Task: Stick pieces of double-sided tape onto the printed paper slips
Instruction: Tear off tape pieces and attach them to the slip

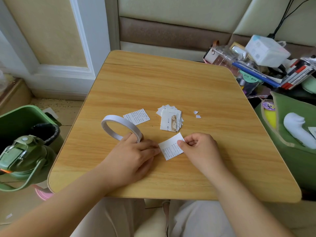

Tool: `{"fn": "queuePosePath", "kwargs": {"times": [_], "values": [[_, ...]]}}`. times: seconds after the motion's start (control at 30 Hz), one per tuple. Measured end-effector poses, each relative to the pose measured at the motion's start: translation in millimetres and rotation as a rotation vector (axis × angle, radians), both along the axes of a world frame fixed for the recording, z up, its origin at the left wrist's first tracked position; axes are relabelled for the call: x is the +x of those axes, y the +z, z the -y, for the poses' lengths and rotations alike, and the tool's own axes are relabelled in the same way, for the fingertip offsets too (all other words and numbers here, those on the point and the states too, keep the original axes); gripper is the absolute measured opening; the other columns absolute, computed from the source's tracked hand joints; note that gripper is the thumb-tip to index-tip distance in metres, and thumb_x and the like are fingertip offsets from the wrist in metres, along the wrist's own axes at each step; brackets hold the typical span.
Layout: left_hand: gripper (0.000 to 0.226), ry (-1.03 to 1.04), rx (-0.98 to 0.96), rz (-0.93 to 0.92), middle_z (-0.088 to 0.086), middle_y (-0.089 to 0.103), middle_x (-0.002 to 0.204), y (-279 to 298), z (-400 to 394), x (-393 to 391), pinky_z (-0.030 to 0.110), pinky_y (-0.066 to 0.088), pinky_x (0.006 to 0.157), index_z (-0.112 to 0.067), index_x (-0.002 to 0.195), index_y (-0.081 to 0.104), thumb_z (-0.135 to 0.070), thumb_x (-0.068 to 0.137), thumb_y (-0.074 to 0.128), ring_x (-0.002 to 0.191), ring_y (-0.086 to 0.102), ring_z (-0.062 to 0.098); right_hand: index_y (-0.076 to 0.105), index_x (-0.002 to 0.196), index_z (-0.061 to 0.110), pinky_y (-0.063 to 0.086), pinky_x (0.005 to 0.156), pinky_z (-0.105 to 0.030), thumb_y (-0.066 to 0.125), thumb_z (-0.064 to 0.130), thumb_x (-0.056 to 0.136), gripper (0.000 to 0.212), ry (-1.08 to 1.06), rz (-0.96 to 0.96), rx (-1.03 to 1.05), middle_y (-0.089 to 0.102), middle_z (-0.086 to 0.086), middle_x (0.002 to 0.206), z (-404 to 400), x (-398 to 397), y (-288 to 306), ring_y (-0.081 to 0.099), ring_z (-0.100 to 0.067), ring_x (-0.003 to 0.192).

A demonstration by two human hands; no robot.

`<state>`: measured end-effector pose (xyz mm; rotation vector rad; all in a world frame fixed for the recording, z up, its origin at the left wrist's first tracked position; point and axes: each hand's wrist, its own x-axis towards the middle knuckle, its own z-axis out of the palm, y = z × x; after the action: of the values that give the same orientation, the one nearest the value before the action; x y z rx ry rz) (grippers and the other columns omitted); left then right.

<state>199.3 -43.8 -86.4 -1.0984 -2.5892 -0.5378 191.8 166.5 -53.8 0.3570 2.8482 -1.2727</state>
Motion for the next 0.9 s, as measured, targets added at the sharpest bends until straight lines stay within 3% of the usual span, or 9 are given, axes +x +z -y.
{"fn": "queuePosePath", "kwargs": {"times": [0.2,0.9], "values": [[0.030,0.010,0.002,0.002,-0.002,0.062,0.087,1.8,0.7,1.7,0.036,0.043,0.067,-0.017,0.105,0.072,-0.022,0.089,0.048,0.070,0.047,0.024,0.065,0.070,0.021,0.050,0.068,-0.027,0.072,0.022,0.082,0.014,0.007,0.000,0.036,0.067,0.007,0.068,1.1,1.6,1.9,0.065,-0.013,0.071],[0.035,0.022,-0.040,0.052,-0.001,0.059,0.085,3.3,-0.6,1.7,0.040,0.045,0.062,-0.023,0.114,0.069,-0.029,0.088,0.045,0.069,0.046,0.024,0.062,0.069,0.024,0.053,0.069,-0.028,0.072,0.023,0.081,0.015,0.013,-0.007,0.055,0.066,0.009,0.069,1.2,2.1,0.7,0.064,-0.011,0.071]]}}
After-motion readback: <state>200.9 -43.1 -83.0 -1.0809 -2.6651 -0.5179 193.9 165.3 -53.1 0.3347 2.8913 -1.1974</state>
